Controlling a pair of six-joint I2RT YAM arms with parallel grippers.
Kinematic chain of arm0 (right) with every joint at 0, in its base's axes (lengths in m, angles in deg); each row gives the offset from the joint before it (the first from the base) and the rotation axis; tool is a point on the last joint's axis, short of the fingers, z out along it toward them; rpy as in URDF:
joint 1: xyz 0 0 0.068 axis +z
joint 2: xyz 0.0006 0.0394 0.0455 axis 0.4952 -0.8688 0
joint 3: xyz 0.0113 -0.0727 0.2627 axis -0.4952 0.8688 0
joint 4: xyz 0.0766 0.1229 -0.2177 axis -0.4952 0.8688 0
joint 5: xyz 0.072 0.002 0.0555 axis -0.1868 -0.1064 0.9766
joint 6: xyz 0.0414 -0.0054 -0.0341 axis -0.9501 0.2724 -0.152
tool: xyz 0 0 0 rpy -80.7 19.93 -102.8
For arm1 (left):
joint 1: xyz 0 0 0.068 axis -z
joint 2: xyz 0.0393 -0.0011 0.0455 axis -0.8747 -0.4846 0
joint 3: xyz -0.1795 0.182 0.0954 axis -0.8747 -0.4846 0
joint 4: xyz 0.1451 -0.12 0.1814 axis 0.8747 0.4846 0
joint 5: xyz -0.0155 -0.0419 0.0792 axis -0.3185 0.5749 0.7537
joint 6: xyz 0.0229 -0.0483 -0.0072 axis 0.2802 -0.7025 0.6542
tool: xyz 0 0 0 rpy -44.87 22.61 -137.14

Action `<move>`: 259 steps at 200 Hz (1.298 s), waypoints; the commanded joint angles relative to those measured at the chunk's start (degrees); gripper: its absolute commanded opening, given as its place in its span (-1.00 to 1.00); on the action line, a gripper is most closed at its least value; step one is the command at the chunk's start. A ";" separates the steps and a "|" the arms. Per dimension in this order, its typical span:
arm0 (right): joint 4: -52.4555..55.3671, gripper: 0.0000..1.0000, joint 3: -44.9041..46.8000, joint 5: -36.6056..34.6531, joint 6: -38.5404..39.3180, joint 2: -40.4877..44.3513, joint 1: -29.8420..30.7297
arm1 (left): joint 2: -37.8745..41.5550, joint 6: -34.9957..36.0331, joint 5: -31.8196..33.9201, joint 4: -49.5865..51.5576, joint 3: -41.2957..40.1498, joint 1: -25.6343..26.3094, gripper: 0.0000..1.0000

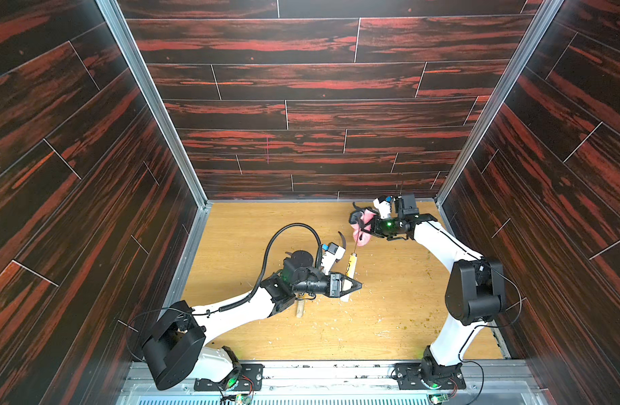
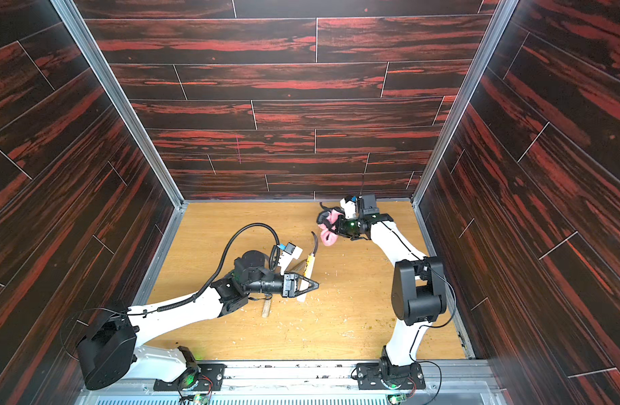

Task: Wipe small sickles with rags
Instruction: Wipe the small sickle.

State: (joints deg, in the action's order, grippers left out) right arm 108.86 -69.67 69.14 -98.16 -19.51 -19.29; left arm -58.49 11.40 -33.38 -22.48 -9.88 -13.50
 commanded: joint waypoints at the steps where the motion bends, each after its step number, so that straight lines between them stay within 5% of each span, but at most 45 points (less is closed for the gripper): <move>1: 0.23 -1.00 3.62 -1.96 -0.29 5.86 -1.07 | 0.14 -5.10 3.29 -12.45 -3.45 -0.70 -1.00; 46: -1.40 -1.00 9.18 3.13 -2.08 20.84 0.06 | -6.37 -13.93 3.92 -28.71 -4.06 -1.23 -1.00; 94: 0.05 -1.00 6.28 4.46 -1.80 25.49 7.07 | -9.44 -14.88 1.65 -29.73 -1.31 -1.25 -1.00; 209: 0.58 -1.00 -3.69 3.99 0.22 14.49 9.91 | -8.76 -13.28 -0.34 -25.93 0.56 -0.27 -1.00; 259: 3.73 -1.00 -12.27 3.92 2.62 7.01 9.69 | -4.58 -4.89 -2.79 -10.97 3.53 1.44 -1.00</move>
State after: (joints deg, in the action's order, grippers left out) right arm 112.79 -77.65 73.38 -97.43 -8.80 -9.78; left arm -67.54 -0.62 -29.31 -40.60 -8.89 -14.66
